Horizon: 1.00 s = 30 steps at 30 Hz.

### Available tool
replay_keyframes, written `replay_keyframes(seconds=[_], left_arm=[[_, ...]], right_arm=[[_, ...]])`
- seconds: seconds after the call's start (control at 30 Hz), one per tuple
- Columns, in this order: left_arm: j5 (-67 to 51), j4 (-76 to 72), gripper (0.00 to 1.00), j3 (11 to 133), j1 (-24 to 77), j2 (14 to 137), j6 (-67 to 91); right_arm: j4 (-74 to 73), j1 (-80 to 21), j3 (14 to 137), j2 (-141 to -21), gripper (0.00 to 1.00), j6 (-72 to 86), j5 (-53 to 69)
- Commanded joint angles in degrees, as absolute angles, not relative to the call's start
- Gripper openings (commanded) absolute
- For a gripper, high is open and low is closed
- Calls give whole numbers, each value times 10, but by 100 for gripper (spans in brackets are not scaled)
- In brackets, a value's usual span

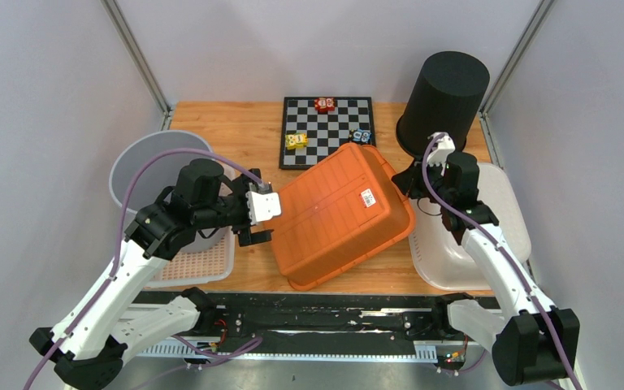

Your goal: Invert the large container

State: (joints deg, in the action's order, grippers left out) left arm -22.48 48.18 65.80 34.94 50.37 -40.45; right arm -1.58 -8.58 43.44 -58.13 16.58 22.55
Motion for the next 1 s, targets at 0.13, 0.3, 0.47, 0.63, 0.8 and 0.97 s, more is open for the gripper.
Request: replay_keyframes(seconds=[0.13,0.3,0.47,0.63,0.8,0.97], left_arm=[[-269,607,100,650,346,497,-548],[-241,606,100,622,346,502,-575],[-161,510,100,541,346,493,-561],[-102,430,100,472,346,484,-553],[-37,320,100,406,346,472,-504],[14,225,100,360,346,469,-448]], right_arm=[[42,-76,419,-579,2,166,227],[48,-76,414,-584,2,170,225],[56,-77,410,-591,2,175,229],[60,-77,406,-594,2,178,233],[62,-83,403,-600,2,179,237],[63,-100,405,-608,2,171,244]])
